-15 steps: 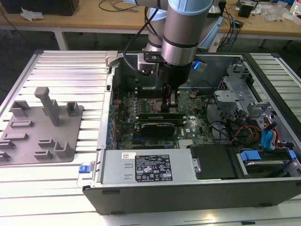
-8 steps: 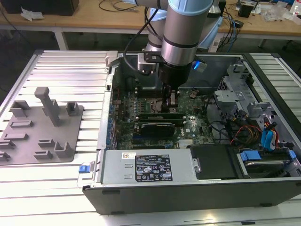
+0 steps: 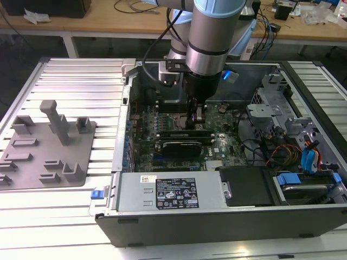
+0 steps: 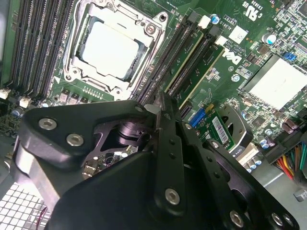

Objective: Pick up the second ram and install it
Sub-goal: 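Press down the second ram until it locks into place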

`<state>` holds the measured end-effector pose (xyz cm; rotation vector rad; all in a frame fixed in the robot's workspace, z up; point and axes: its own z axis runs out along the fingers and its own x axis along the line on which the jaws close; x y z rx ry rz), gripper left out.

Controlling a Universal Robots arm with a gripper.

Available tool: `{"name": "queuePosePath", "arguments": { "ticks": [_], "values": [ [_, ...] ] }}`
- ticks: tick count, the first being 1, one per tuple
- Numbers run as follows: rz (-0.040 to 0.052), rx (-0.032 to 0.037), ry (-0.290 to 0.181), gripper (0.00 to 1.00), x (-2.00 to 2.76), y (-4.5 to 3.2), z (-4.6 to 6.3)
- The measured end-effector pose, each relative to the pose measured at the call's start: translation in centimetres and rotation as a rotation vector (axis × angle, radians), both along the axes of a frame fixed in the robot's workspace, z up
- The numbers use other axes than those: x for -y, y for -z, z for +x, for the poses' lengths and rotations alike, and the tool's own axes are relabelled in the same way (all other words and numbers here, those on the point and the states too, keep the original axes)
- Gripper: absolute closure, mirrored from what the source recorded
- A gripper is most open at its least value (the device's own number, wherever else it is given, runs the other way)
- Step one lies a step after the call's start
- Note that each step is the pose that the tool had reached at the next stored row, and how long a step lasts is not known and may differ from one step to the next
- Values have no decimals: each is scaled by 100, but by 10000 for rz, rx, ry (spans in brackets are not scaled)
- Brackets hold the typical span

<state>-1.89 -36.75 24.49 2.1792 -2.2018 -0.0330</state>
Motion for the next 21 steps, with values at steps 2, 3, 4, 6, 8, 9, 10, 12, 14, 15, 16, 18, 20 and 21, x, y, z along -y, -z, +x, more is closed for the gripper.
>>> {"name": "queuePosePath", "arguments": {
  "ticks": [2, 3, 4, 6, 8, 9, 10, 12, 14, 15, 16, 18, 20, 21],
  "values": [
    [-1, -1, 0, 92, 0, 0, 3],
    [0, 0, 0, 92, 0, 0, 17],
    [1, 0, 0, 92, 0, 1, 60],
    [1, -1, 0, 92, -1, 1, 243],
    [-2, -2, -1, 92, 0, 0, 311],
    [-1, -1, 1, 92, 0, 0, 380],
    [0, -1, 0, 92, 0, 0, 458],
    [1, -1, 0, 92, -1, 1, 515],
    [0, -1, 0, 92, 0, 1, 515],
    [12, 2, 0, 92, 1, 7, 515],
    [32, 5, 0, 92, 0, 20, 515],
    [32, 15, -2, 92, 0, 58, 515],
    [28, 18, -1, 92, 0, 74, 515],
    [34, 24, 1, 92, 0, 79, 513]
  ]
}}
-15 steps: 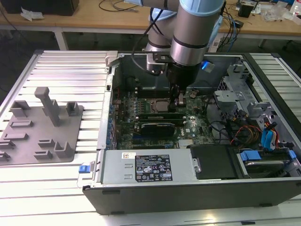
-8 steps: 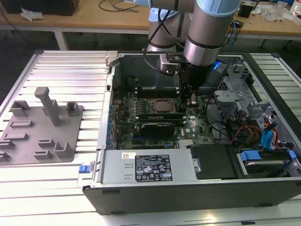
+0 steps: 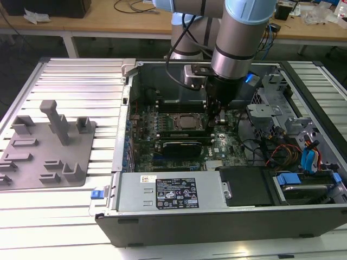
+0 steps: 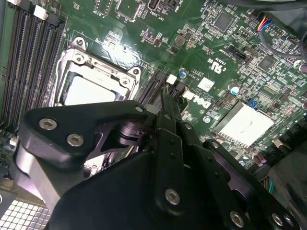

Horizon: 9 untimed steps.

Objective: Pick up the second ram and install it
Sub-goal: 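Press down the second ram until it locks into place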

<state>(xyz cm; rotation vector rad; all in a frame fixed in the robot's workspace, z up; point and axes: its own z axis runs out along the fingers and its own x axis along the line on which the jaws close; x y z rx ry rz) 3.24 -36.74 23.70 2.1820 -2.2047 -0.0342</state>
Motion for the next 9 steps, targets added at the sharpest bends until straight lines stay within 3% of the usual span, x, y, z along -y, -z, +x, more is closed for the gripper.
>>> {"name": "queuePosePath", "arguments": {
  "ticks": [2, 9],
  "values": [
    [-1, 29, -2, 92, 1, 13, -3],
    [-3, 32, -2, 92, 1, 55, -3]
  ]
}}
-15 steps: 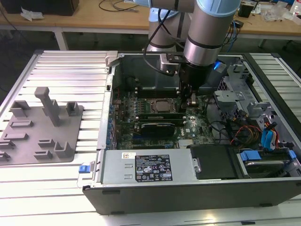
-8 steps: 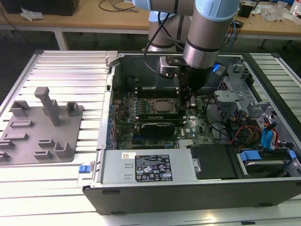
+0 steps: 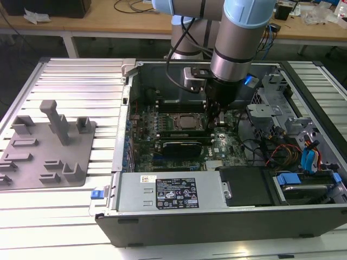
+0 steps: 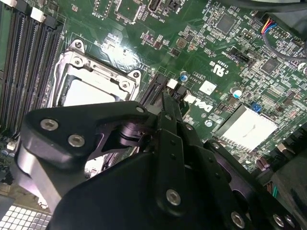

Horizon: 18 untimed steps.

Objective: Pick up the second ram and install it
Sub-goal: 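Press down the second ram until it locks into place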

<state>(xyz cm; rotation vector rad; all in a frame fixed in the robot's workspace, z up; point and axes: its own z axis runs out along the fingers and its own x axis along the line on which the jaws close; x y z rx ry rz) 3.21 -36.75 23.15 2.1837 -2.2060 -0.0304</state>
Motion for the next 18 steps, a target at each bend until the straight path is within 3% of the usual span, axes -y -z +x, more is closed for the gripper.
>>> {"name": "queuePosePath", "arguments": {
  "ticks": [11, 14, 18],
  "values": [
    [1, 0, 0, 92, 0, 31, 0],
    [2, 1, 2, 92, -1, -85, 0],
    [-3, 1, 1, 92, 0, -93, 0]
  ]
}}
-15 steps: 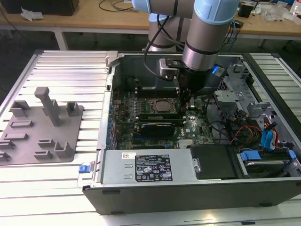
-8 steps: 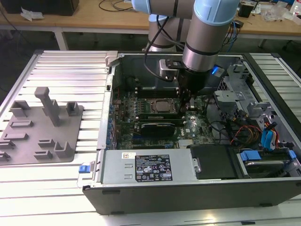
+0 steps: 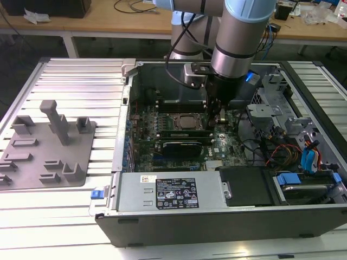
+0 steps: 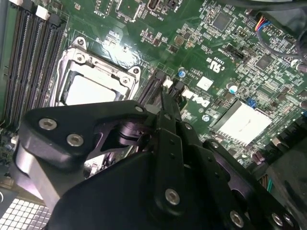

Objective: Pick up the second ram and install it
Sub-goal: 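Press down the second ram until it locks into place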

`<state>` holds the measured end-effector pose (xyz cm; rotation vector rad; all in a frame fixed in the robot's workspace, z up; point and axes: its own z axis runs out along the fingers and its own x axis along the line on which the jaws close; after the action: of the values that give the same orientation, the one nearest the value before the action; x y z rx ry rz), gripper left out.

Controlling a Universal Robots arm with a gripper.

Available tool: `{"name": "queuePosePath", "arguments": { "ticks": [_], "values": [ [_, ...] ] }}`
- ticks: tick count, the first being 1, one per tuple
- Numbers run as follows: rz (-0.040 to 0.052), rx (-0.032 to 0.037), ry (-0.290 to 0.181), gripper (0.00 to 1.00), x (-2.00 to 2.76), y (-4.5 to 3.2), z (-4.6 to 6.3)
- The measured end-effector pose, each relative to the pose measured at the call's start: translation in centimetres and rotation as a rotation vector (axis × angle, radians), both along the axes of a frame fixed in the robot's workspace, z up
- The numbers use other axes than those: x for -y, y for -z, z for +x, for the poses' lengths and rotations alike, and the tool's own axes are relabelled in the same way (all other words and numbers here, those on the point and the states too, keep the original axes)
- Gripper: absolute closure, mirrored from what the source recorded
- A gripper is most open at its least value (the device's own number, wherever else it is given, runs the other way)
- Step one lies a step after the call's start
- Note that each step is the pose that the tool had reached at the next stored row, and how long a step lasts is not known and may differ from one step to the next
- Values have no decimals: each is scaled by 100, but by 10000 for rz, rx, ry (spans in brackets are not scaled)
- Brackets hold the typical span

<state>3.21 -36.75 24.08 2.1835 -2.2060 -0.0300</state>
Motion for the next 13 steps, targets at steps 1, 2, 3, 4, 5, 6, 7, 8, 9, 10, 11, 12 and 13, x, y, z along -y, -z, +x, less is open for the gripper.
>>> {"name": "queuePosePath", "arguments": {
  "ticks": [1, 2, 3, 4, 5, 6, 7, 8, 9, 10, 11, 12, 13],
  "values": [
    [-1, -1, -1, 92, 0, -2, -16],
    [0, 0, -1, 92, 0, -1, -39],
    [2, 0, 0, 92, 0, -1, -74],
    [5, 2, 0, 92, 0, -1, -123],
    [6, 4, -1, 92, 0, 0, -164],
    [8, 4, 0, 92, 0, 0, -206],
    [10, 7, 0, 92, 0, 0, -287],
    [11, 9, 0, 92, 0, 0, -418],
    [12, 11, -1, 92, -1, 0, -476],
    [13, 12, 1, 92, -1, 1, -536],
    [12, 13, 0, 92, 0, 1, -571],
    [12, 13, 1, 92, 0, 3, -624],
    [12, 14, 0, 92, 0, 4, -672]
  ]
}}
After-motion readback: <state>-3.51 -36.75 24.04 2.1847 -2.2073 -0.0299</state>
